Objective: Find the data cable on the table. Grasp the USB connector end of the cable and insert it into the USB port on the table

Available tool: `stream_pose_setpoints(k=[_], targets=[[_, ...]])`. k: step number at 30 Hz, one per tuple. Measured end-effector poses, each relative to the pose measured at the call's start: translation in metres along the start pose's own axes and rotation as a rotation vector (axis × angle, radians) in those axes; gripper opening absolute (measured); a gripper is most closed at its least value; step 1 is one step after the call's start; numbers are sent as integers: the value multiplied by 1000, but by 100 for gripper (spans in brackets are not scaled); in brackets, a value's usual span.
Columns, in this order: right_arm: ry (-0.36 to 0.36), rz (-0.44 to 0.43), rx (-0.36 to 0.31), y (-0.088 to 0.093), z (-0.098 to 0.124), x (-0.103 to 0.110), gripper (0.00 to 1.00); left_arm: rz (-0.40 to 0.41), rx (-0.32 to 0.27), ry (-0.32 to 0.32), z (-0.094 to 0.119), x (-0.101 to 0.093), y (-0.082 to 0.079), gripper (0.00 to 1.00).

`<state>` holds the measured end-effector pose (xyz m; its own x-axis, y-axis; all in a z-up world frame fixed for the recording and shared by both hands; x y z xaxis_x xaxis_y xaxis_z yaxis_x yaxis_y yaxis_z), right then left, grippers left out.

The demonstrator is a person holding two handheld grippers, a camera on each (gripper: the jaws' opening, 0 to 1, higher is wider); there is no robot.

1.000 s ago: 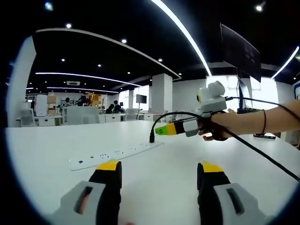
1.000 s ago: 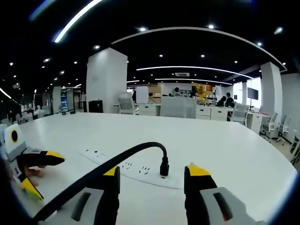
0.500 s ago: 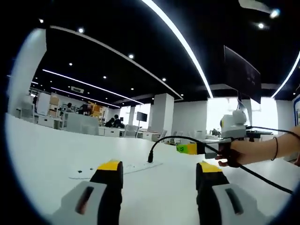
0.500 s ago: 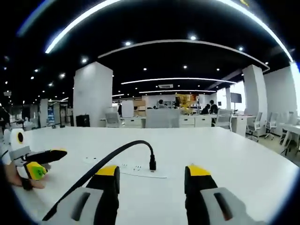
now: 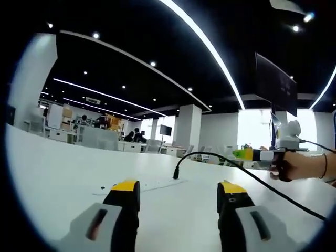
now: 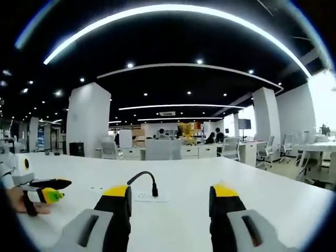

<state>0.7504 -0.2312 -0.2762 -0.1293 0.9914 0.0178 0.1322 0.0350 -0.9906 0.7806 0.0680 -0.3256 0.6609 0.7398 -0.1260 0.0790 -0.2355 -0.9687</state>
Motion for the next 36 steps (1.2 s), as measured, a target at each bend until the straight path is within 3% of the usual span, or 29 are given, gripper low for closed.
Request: stream_pose_setpoints(k=[2,7,10,16,21,25,29,36], targets=[[43,-28,-34,-5,12,0,66,10,-1,-7,8,-4,-1,60],[42,-22,-74,-14,44,13,66,36,-19,-63,36,-11,-9,60],[42,-25,-109,-20,65,23,66,38,9,-123,55,-15,-11,60],[24,-28,-145,-25,92,43,68,-27,30,-194,91,-25,-18,63],[5,1,-158,-35,112,61,68,-58,81,-240,118,-28,-35,62],[4,38,-174,-41,125,71,67,-72,43,-289,139,-27,-59,62],[-3,57,-198,-47,138,80,66,-126,-46,-348,164,-30,-90,62],[-2,47,-228,-51,154,87,64,-189,-117,-433,201,-28,-122,62]])
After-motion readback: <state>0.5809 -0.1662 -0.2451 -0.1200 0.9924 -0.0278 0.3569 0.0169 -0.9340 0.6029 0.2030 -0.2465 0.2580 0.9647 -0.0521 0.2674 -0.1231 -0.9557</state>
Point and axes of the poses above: the point that each gripper's makers call its tool centre point, and the gripper's own axes: z roughly backward along the fingers, x roughly to its left, y roughly out of its underside, the point moved 8 cm from there along z, roughly backward along the fingers, and after that the axes turned 5 degrees about -x, right-handed, at the moved point
